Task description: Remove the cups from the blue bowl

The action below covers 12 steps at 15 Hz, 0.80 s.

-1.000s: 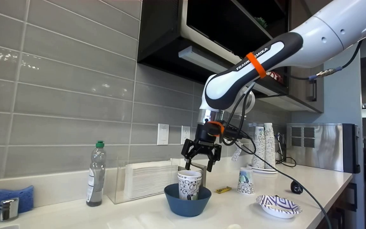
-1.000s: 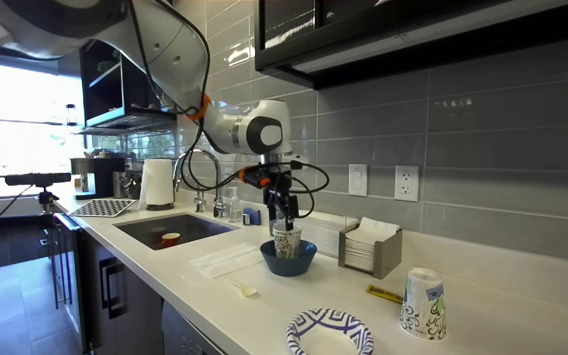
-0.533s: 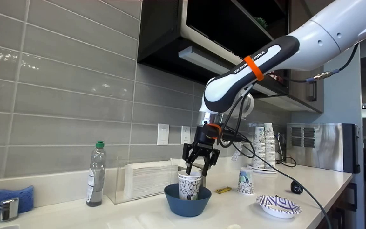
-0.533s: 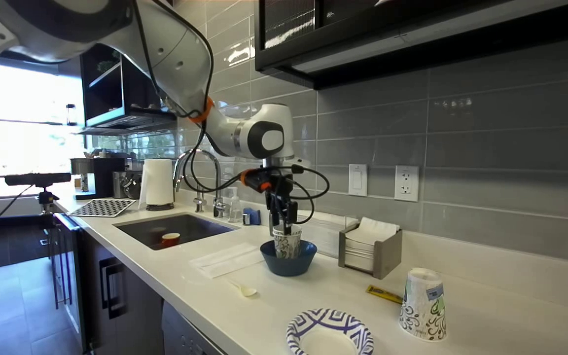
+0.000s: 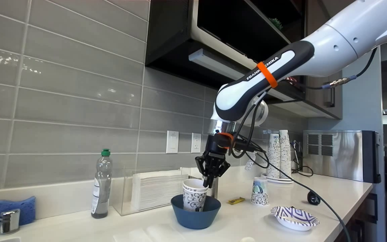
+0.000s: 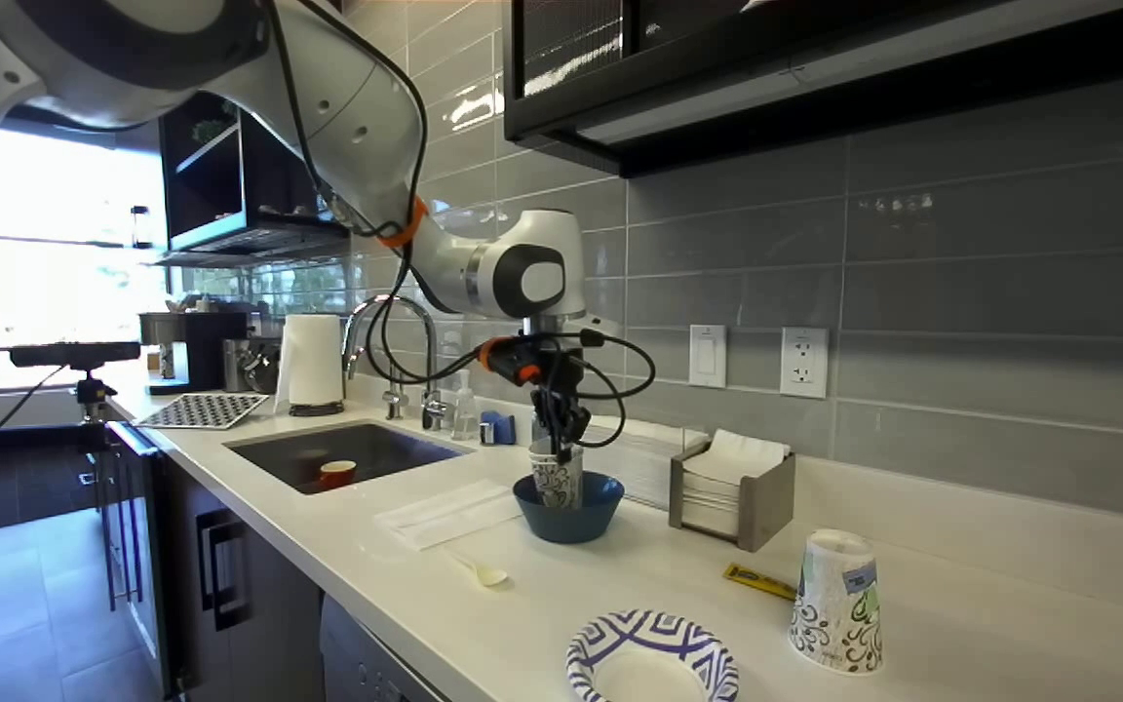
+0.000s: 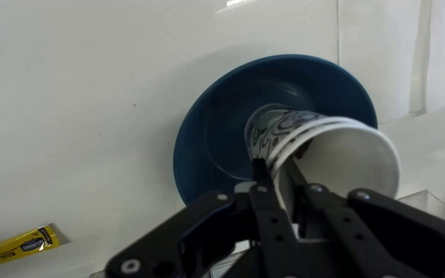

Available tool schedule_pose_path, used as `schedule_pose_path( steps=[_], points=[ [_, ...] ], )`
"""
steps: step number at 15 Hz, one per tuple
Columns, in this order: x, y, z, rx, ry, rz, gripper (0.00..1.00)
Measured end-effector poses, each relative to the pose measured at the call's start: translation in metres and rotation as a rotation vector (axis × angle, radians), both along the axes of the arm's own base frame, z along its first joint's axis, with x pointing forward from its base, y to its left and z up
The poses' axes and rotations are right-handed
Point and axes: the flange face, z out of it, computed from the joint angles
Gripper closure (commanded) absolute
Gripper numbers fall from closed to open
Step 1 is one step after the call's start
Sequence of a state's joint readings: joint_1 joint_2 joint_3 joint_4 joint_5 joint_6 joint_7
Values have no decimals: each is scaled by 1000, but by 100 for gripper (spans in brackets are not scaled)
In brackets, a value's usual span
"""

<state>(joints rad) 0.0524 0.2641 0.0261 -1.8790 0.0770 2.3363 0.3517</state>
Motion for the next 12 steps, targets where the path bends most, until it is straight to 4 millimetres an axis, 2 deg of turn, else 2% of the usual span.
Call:
schedule_pose_path(
  steps=[7,12],
  points=[
    [4,0,9,1,-18,-2,99],
    [8,-4,39,32,-70,-30,99]
  ],
)
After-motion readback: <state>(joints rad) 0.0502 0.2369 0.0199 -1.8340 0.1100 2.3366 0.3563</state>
